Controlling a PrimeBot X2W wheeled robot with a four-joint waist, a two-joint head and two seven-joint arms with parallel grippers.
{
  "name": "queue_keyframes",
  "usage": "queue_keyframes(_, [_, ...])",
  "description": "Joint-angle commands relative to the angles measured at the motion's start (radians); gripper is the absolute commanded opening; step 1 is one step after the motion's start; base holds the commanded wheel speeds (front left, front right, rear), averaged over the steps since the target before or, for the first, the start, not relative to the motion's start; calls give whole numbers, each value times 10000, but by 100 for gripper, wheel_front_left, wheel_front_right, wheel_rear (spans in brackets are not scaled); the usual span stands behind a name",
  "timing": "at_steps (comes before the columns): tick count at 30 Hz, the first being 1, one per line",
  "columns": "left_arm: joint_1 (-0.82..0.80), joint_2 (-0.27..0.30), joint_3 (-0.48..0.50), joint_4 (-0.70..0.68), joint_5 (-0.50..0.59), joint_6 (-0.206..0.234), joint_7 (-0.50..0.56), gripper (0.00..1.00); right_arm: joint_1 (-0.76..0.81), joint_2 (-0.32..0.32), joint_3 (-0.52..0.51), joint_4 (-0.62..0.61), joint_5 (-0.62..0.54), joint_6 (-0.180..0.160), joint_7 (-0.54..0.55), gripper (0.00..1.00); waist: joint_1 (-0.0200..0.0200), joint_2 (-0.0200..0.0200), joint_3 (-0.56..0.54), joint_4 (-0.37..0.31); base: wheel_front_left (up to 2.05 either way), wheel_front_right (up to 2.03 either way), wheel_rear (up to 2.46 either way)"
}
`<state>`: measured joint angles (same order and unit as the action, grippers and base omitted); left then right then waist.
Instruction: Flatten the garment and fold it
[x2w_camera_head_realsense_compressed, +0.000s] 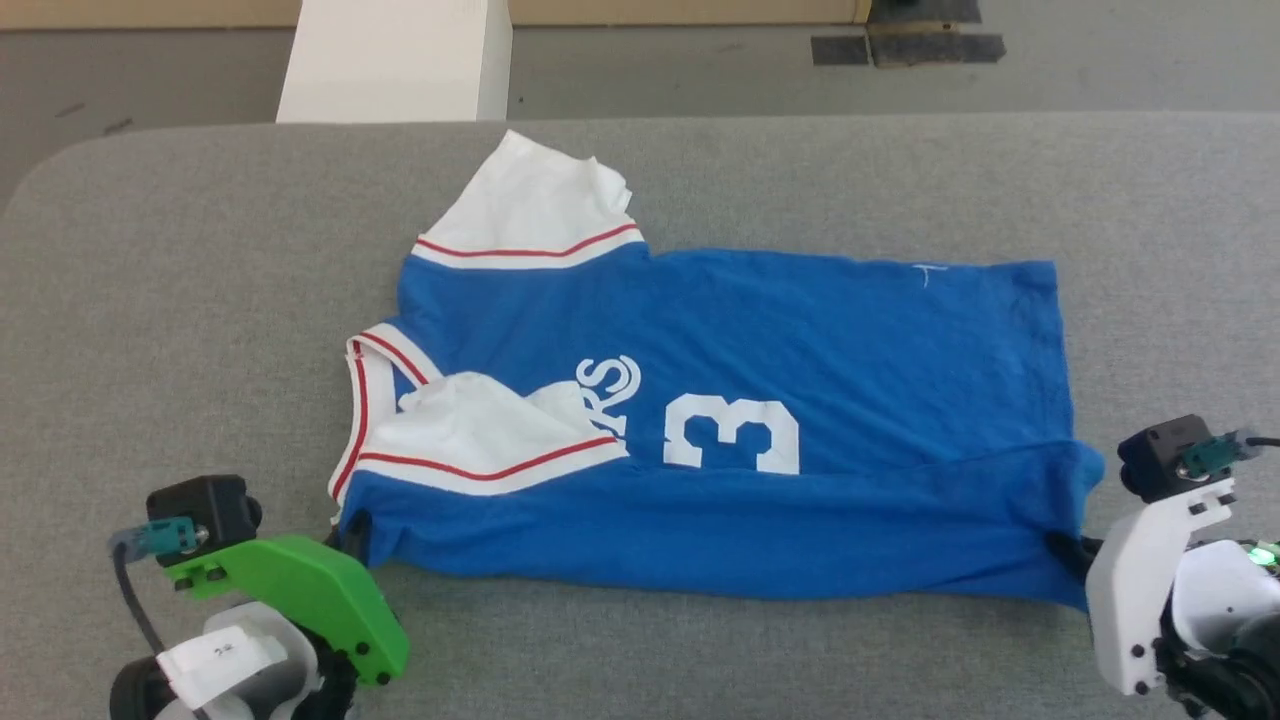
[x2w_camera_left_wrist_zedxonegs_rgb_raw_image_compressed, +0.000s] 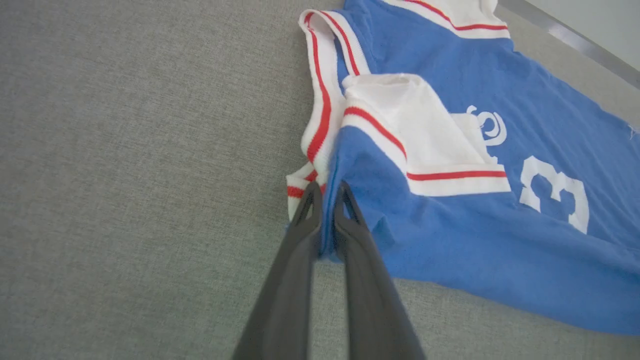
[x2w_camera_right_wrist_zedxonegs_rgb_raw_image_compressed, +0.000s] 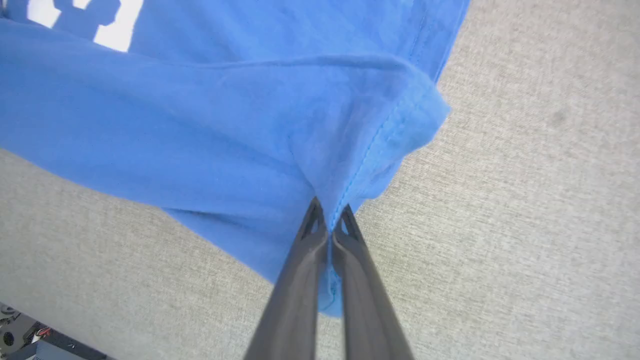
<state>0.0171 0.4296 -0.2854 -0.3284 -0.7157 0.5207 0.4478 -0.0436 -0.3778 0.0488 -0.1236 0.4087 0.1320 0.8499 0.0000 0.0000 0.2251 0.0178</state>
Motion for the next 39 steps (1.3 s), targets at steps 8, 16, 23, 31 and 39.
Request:
queue_keyframes(8, [1555, 482, 160, -543, -225, 705, 719, 0, 745, -789, 31, -217, 537, -13, 873, 0, 0, 0, -611, -97, 0, 0, 0])
queue_keyframes(16, [2093, 231, 135, -123, -731, 682, 910, 21, 1277, -568, -86, 502, 565, -13, 1068, 66, 0, 0, -628, 56, 0, 0, 0])
queue_keyframes(23, [1591, 457, 366, -259, -682, 376, 736, 100, 919, -21, -1030, 7, 1087, -13, 512, 100, 0, 0, -822, -32, 0, 0, 0])
queue_keyframes(31, [-784, 579, 297, -244, 609, -472, -876, 100, -353, 485, -2681, -657, 875, -13, -592, 100, 0, 0, -684, -149, 0, 0, 0])
queue_keyframes(39, [-4635, -762, -773, 2795, 1399, -2137, -2909, 100, -2370, 17, -2474, 36, 507, -13, -908, 100, 0, 0, 753, -230, 0, 0, 0])
